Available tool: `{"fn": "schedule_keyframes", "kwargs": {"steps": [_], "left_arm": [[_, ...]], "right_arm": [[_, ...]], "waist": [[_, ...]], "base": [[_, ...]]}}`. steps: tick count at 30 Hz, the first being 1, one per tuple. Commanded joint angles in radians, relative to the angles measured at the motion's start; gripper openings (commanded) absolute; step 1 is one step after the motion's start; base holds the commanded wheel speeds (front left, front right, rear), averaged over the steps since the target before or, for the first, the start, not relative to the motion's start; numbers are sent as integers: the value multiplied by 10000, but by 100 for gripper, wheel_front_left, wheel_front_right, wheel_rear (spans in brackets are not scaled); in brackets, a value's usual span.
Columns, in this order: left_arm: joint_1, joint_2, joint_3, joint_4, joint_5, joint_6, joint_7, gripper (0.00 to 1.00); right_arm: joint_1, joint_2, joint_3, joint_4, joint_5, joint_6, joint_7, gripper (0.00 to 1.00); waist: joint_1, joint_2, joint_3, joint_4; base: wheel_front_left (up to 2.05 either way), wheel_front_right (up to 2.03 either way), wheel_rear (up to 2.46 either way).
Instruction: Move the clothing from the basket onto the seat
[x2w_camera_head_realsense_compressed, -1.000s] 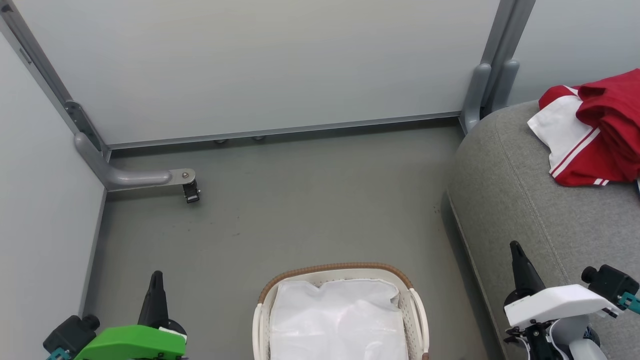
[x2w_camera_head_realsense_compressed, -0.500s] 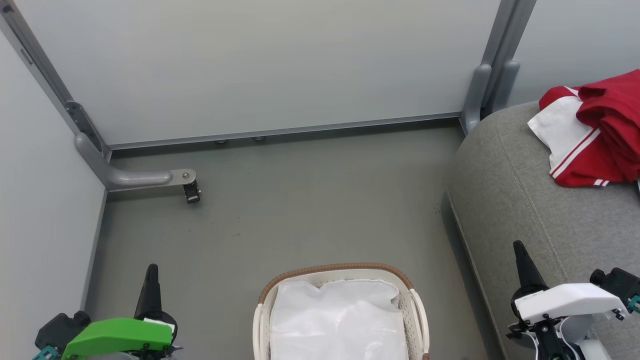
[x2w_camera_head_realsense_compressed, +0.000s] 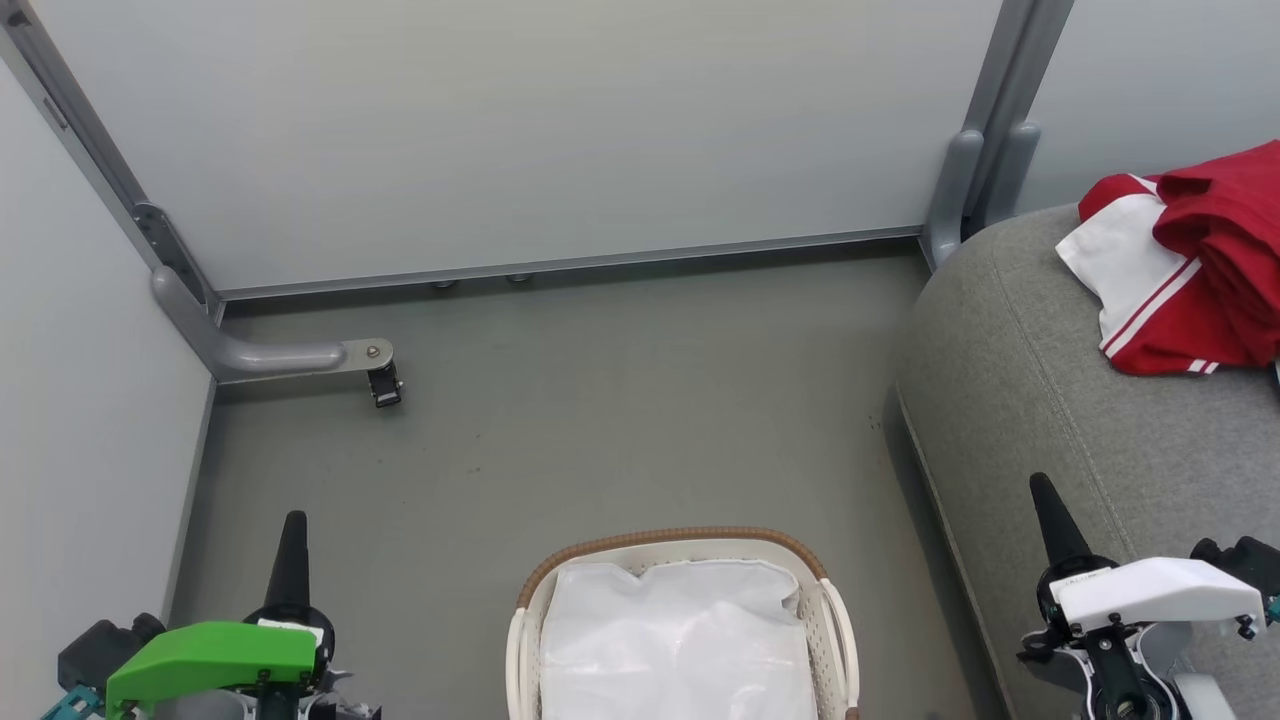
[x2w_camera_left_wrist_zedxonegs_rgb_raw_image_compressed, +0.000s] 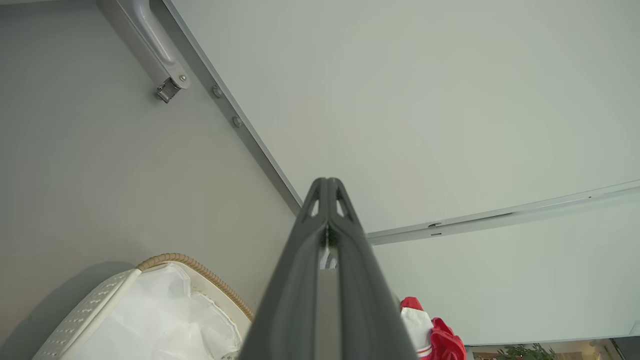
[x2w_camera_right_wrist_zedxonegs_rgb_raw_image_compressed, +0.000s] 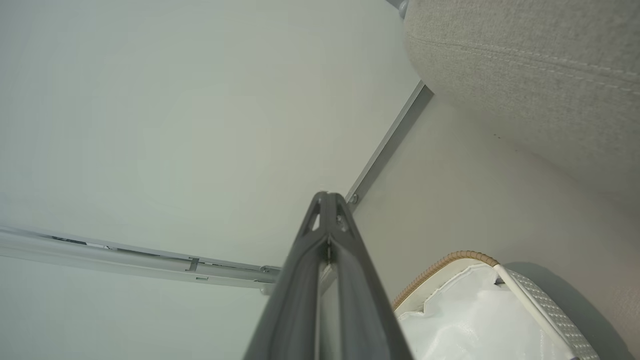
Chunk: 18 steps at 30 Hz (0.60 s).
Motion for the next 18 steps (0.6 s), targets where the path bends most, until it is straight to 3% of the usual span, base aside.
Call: {"fn": "schedule_keyframes", "kwargs": {"steps": [1,18], "left_arm": [[-260,86,79,-110,-263,-61,82,0],[-454,90,302,-118,-1579,-126,477,0]], "right_arm": [[-176,-56,-58,-121,278,-5,84,0],[-246,-68,-214,-138,1810,-6,484,0]], "waist": [[0,70,-2,2],[0,86,-22,16]], "base": [[0,0,0],[0,0,0]]}}
